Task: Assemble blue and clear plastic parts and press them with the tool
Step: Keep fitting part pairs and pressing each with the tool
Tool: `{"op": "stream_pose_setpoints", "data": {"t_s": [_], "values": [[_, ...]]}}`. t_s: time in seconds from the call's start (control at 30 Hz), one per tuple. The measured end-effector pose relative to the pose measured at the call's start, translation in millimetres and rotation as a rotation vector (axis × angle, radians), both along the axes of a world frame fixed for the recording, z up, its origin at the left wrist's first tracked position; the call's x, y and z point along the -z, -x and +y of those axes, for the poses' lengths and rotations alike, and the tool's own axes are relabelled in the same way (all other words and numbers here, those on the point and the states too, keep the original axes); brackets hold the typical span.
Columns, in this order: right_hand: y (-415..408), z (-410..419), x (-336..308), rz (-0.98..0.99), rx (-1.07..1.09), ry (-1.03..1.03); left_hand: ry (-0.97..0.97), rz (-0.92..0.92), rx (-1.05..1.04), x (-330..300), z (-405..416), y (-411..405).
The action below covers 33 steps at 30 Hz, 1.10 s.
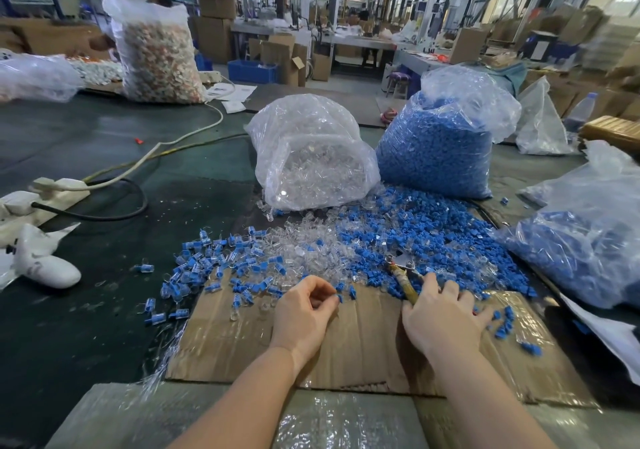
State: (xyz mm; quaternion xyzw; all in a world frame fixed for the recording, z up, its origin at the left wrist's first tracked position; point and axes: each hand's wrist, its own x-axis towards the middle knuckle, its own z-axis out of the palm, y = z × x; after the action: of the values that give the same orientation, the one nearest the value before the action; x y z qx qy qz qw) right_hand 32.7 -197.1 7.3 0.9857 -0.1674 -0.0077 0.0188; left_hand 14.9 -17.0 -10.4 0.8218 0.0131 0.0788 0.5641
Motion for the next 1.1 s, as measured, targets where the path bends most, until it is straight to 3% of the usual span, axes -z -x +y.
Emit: {"op": "stream_pose_setpoints", "data": {"t_s": [0.27, 0.37, 0.47, 0.6, 0.83, 1.1], "values": [[7, 4, -17, -0.103, -0.123, -0.034, 0.196, 0.139, 0.020, -12, 7, -5], [9, 11, -31, -0.107, -0.257, -0.337, 0.328, 0.197, -0.007, -18, 10, -8], [15, 23, -48, 0.063, -0.331, -0.776, 0.490, 0.268, -0.035, -26, 12, -14], [25, 30, -57, 0.257, -0.296, -1.010, 0.564, 0.288, -0.045, -34, 17, -22], [29, 38, -62, 0.336, -0.243, -1.174, 0.598, 0.340, -0.121, -37, 23, -28], [24, 35, -61, 0.444, -0.288, -1.191, 0.554, 0.356, -0.177, -40, 25, -31]]}}
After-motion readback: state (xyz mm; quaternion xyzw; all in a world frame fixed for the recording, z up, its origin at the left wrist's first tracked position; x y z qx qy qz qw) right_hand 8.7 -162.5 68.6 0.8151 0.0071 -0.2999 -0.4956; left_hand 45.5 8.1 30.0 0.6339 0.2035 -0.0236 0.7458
